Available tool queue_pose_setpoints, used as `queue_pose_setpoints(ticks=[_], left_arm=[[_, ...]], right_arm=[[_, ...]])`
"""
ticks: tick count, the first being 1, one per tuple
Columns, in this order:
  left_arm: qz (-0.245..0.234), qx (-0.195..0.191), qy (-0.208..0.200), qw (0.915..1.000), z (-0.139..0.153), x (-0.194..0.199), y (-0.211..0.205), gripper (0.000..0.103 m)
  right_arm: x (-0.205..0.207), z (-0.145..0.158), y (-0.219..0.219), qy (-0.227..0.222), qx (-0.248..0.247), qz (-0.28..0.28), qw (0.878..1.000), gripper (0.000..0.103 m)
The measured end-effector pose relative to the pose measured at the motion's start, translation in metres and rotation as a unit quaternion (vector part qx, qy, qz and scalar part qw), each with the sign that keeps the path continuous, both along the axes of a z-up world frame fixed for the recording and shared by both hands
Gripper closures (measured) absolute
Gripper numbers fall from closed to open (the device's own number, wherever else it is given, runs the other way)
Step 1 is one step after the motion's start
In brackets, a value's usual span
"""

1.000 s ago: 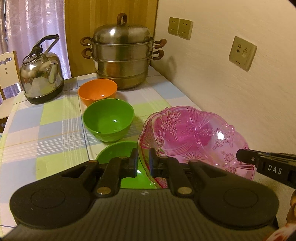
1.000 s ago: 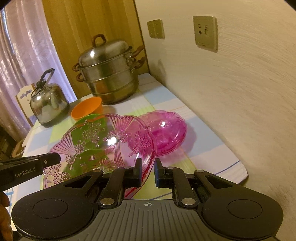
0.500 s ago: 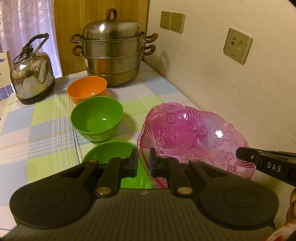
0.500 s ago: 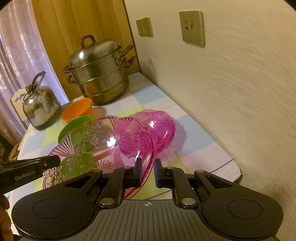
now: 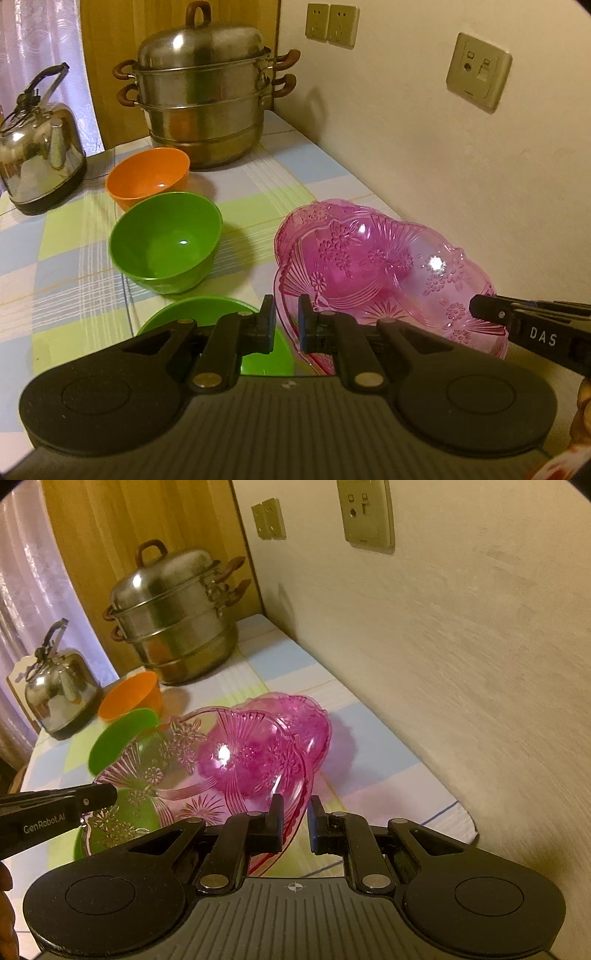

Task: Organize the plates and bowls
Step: 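Lower the held plate onto the pink plate stack and open both grippers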

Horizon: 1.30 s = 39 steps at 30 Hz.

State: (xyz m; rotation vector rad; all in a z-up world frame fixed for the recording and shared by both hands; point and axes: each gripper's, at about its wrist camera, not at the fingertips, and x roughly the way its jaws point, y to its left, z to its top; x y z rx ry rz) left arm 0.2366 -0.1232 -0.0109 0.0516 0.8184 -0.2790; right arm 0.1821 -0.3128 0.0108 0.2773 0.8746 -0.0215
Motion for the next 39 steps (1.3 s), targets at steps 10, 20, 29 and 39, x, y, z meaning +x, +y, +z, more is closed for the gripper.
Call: queue_pose_setpoints(ticks=[10, 20, 29, 39], left_arm=[[-0.002, 0.006, 0.022, 0.9997, -0.026, 0.051, -0.007, 0.093], [-0.011, 0.013, 0.031, 0.9994, -0.043, 0.105, -0.021, 0.092], [-0.03, 0.037, 0.049, 0.9976, -0.065, 0.131, -0.036, 0.089], [-0.039, 0.052, 0.065, 0.9957, -0.082, 0.139, -0.043, 0.087]], right_arm=[[0.047, -0.035, -0.008, 0.013, 0.0, 0.015, 1.0, 0.09], [0.104, -0.059, -0.018, 0.01, -0.015, 0.027, 0.999, 0.09], [0.132, -0.082, -0.02, 0.007, -0.045, 0.04, 0.998, 0.09], [0.14, -0.096, -0.018, 0.015, -0.06, 0.047, 0.997, 0.09]])
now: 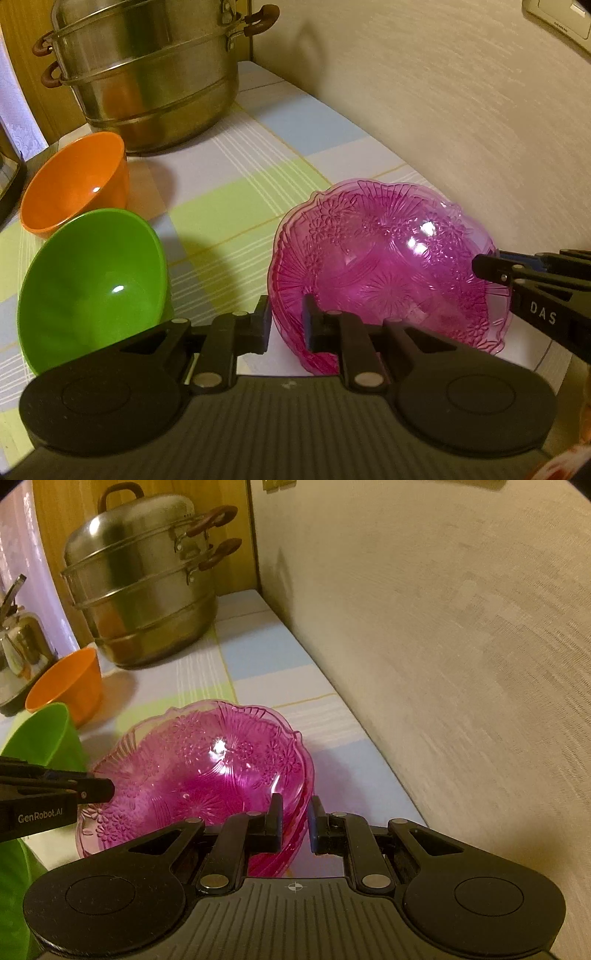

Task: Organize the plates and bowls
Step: 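Lower the held plate onto the pink plate stack and open both grippers, then withdraw both grippers from the plate stack and move toward the orange bowl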

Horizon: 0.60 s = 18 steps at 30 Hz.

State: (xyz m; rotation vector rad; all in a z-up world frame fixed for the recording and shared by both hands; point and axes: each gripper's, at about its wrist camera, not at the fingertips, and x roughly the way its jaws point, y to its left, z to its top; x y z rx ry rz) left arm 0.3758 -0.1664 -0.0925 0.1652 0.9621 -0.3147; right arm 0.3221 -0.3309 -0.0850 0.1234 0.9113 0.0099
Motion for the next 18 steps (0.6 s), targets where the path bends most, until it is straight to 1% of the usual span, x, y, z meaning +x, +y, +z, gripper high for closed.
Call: queue_pose_setpoints(ticks=[3, 5, 6, 7, 8, 9, 10, 14, 18], left_arm=[[0.0, 0.005, 0.001, 1.0, -0.003, 0.003, -0.002, 0.086], [0.003, 0.013, -0.002, 0.9999, -0.004, 0.003, -0.002, 0.079], [0.006, 0.009, -0.002, 0.9999, -0.003, 0.003, -0.001, 0.077], [0.01, 0.003, -0.002, 0.9999, -0.002, 0.002, 0.001, 0.077], [0.014, 0.0, -0.003, 0.9999, -0.001, 0.001, 0.003, 0.077], [0.019, -0.003, -0.006, 0.9998, 0.002, -0.001, 0.006, 0.077], [0.022, -0.005, -0.009, 0.9997, 0.005, -0.003, 0.008, 0.077], [0.034, -0.027, -0.02, 0.9989, 0.022, -0.017, 0.017, 0.075], [0.05, -0.055, -0.031, 0.9967, 0.044, -0.038, 0.028, 0.068]], right_arm=[[0.002, -0.001, 0.0, -0.004, -0.003, 0.001, 1.0, 0.089], [0.004, -0.002, -0.001, -0.004, 0.006, 0.002, 1.0, 0.088], [0.004, -0.002, -0.003, -0.003, 0.012, 0.0, 1.0, 0.086], [0.004, -0.001, -0.005, -0.004, 0.022, -0.004, 1.0, 0.073], [0.002, 0.001, -0.009, -0.009, 0.036, -0.009, 0.999, 0.056], [0.0, 0.003, -0.011, -0.015, 0.044, -0.014, 0.999, 0.05], [-0.003, 0.004, -0.013, -0.018, 0.048, -0.02, 0.998, 0.047], [-0.014, 0.014, -0.017, -0.019, 0.06, -0.031, 0.998, 0.047], [-0.033, 0.031, -0.017, -0.019, 0.075, -0.048, 0.996, 0.047]])
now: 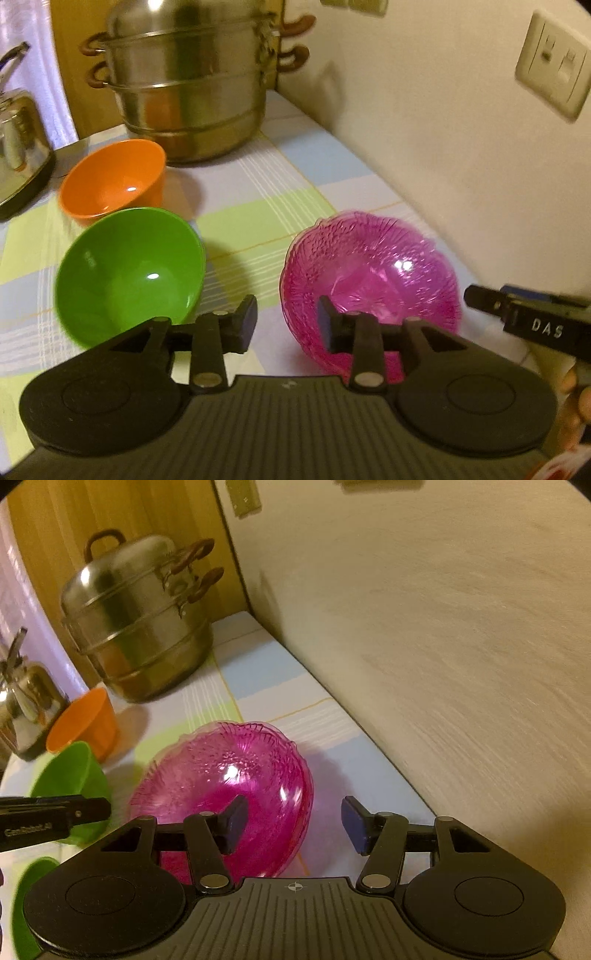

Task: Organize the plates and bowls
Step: 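Withdraw both grippers from the plate stack and move toward the orange bowl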

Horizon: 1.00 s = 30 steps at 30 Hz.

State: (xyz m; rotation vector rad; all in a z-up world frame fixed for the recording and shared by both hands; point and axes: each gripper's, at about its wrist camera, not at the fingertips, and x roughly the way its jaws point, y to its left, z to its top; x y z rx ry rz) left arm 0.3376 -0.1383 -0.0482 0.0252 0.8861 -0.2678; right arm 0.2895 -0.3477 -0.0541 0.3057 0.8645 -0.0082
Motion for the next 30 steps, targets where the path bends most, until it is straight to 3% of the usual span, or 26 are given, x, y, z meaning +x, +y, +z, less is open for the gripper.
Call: queue_pose_setpoints(ticks=[14, 23, 30], left_arm=[[0.082, -0.053, -0.02, 0.9951, 0.045, -0.118, 0.066, 0.045], [0.128, -0.069, -0.022, 0.9892, 0.049, -0.175, 0.115, 0.041], [0.147, -0.066, -0.023, 0.9866, 0.051, -0.195, 0.135, 0.041]], right_arm=[[-0.091, 0.075, 0.041, -0.023, 0.033, 0.021, 0.999, 0.046], [-0.132, 0.085, 0.08, -0.016, 0.041, 0.064, 0.997, 0.044], [-0.143, 0.083, 0.1, -0.009, 0.039, 0.084, 0.996, 0.044]])
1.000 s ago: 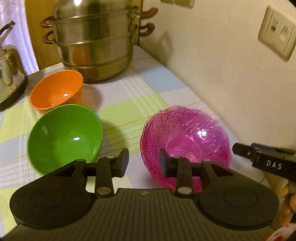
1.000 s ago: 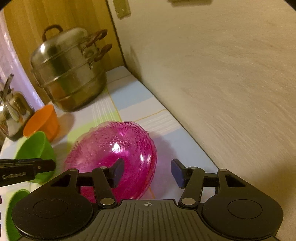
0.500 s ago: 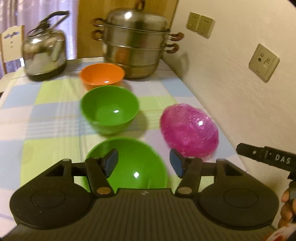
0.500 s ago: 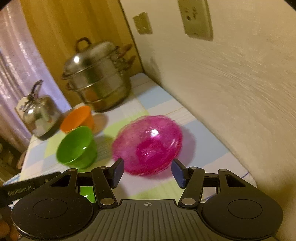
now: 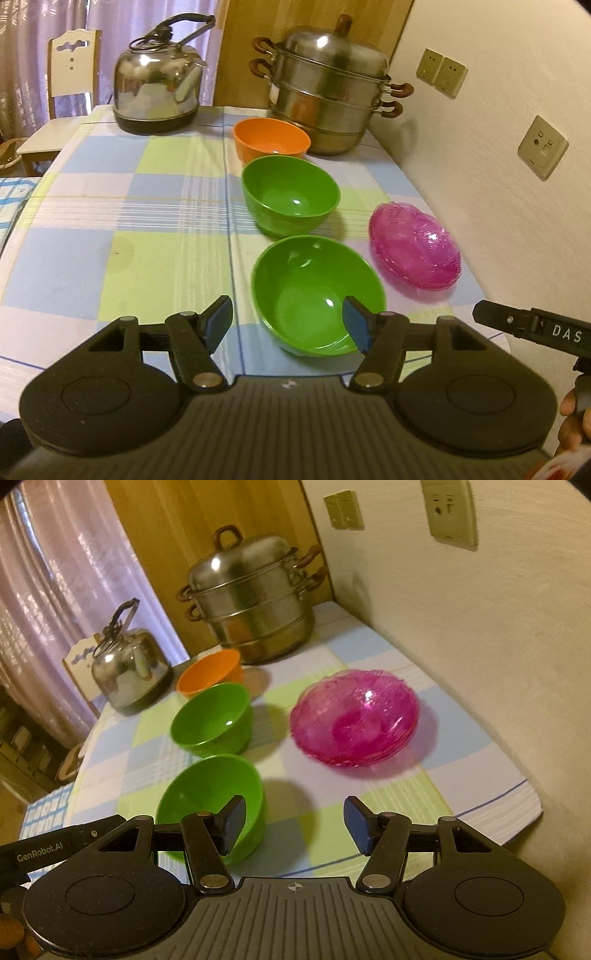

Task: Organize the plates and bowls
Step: 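Withdraw both grippers from the plate stack and move toward the orange bowl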

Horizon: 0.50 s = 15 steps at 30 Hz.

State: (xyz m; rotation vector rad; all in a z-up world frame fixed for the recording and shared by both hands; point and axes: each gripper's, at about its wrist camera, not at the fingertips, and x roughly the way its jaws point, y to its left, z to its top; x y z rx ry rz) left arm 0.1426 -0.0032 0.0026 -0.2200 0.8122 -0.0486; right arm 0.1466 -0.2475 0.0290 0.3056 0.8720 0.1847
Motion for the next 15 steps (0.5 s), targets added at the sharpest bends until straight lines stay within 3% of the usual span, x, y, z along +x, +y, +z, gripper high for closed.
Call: queue_pose_setpoints(ticks=[15], left_arm=[[0.013, -0.002, 0.009, 0.9999, -0.006, -0.006, 0.013, 0.04]], right_arm=[[-0.002, -0.006, 0.022, 0.01, -0.005, 0.026, 1.0, 0.044]])
